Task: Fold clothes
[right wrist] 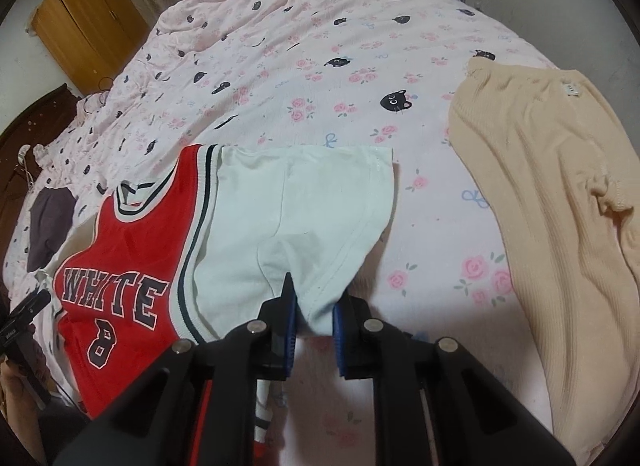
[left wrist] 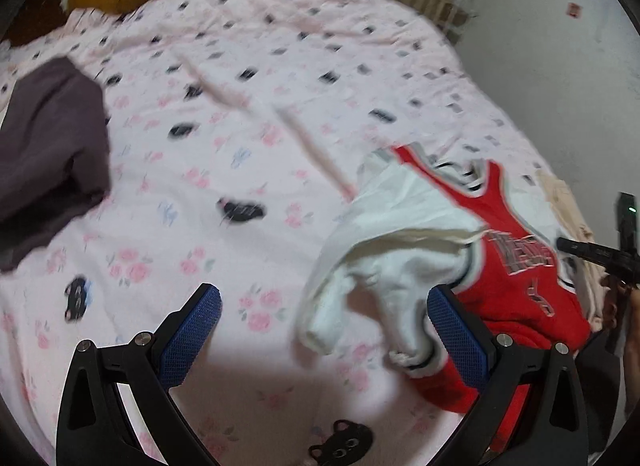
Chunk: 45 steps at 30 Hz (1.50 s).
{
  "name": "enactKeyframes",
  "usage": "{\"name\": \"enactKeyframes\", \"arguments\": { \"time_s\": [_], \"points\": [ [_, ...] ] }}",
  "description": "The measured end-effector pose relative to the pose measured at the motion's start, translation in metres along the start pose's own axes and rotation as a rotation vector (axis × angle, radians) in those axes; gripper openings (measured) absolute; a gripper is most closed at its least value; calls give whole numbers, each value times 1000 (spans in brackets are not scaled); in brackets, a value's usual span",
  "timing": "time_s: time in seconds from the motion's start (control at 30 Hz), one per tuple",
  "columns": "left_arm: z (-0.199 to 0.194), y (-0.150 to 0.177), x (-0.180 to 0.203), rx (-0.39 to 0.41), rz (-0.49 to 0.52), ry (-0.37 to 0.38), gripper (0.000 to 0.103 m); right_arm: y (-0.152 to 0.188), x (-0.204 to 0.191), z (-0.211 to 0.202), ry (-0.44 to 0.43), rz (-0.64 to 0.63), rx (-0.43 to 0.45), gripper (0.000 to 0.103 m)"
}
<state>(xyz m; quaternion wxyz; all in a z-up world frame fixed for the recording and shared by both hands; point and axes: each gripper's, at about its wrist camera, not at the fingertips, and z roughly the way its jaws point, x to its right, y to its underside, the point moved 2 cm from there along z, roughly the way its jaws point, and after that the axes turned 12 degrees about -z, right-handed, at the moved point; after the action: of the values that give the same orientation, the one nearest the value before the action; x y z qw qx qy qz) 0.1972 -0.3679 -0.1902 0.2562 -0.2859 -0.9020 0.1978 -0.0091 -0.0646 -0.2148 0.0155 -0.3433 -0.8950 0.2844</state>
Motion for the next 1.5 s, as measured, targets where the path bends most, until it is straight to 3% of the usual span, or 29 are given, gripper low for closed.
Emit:
{"name": "enactKeyframes", "arguments": {
  "time_s": [0.07,0.2,0.4,0.83,1.03,1.1,1.17,1.27,1.5],
  "points": [
    [5,0,-6,-41,-57,4,102,0,-1,-1,15,2,-1,16],
    [-1,-3,-10,-39,-112,57,102,0,-3,-3,50,-2,-3,16],
    [0,-6,-16,-54,-176,78,102,-6,-4,-8,79,-11,3,16],
    [3,0,-11,-60,-152,55,102,-21,9,-25,153,-33,12,16],
    [6,2,-11,-64,-153,46,102,-16,23,-9,188,-30,-68,17],
    [5,3,-12,-63,-155,47,102,-13,23,-8,237,-57,-77,25],
    [5,3,-12,-63,-158,46,102,-11,21,-12,284,-82,-71,49],
    [3,3,-13,-60,-164,45,102,-14,18,-27,336,-108,-31,52],
    [-3,4,-3,-32,-124,38,102,-38,-89,-53,28,-395,44,51]
  ]
}}
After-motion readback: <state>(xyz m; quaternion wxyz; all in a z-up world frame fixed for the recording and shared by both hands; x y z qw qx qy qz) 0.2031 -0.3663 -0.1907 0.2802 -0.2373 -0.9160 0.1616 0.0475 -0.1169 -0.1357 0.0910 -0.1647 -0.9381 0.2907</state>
